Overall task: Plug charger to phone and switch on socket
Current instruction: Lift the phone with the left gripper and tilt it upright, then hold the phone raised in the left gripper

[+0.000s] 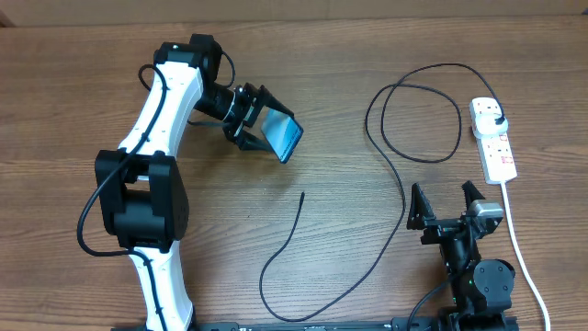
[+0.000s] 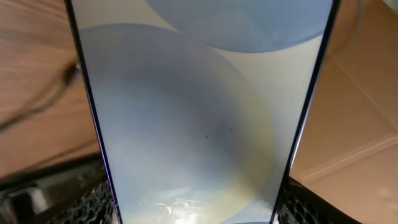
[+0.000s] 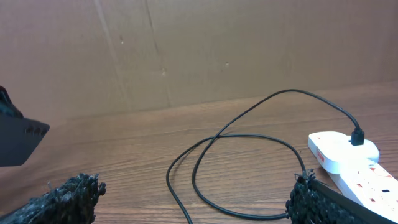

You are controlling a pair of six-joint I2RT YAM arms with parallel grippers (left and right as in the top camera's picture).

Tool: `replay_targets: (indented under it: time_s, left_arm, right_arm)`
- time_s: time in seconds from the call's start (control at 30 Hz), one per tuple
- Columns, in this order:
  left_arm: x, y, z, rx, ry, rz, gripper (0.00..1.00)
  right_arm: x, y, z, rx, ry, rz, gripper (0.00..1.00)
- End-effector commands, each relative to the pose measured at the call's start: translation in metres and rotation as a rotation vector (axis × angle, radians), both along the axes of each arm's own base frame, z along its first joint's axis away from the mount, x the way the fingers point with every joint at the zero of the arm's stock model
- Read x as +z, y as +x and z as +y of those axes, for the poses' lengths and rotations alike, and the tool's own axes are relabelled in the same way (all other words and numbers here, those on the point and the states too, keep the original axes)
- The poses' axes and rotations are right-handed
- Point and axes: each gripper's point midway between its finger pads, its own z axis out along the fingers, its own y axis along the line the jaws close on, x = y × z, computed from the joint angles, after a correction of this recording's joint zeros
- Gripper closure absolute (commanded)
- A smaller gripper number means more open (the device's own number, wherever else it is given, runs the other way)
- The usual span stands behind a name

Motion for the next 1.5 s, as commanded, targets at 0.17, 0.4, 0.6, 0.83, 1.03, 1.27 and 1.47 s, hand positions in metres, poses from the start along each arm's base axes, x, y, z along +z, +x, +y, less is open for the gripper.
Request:
replay_targets:
  time_s: [0.17, 0.4, 0.6, 0.83, 1.03, 1.27, 1.47]
  left_arm:
    - [0.048, 0.004, -0.021, 0.018, -0.265, 0.015, 0.96]
    - [0.06, -0.003, -0.023, 0.032, -0.321, 0.079, 0.96]
    - [0.061, -0.013, -0.022, 0.047, -0.308, 0.17, 0.96]
    - [0.063, -0.017, -0.022, 0.054, -0.305, 0.207, 0.96]
    - [0.067, -0.018, -0.022, 0.06, -0.325, 0.222, 0.96]
    - [0.067, -0.018, -0.022, 0.06, -0.326, 0.223, 0.96]
    - [0.069, -0.017, -0.022, 0.063, -0.337, 0.228, 0.96]
  right_arm:
    - [-0.002, 0.0, -0.004, -0.023, 0.003, -0.005, 0.0]
    - [-0.002, 0.0, -0.004, -0.023, 0.003, -0.005, 0.0]
    - [-0.002, 0.0, -0.004, -0.023, 0.003, -0.005, 0.0]
    - [-0.002, 0.0, -0.004, -0.023, 0.003, -0.005, 0.0]
    - [-0.002, 0.0, -0.004, -0.023, 0.003, -0.005, 0.0]
    - [-0.002, 0.0, -0.004, -0.023, 0.003, -0.005, 0.0]
    - [-0.002, 0.0, -0.004, -0.023, 0.003, -0.005, 0.0]
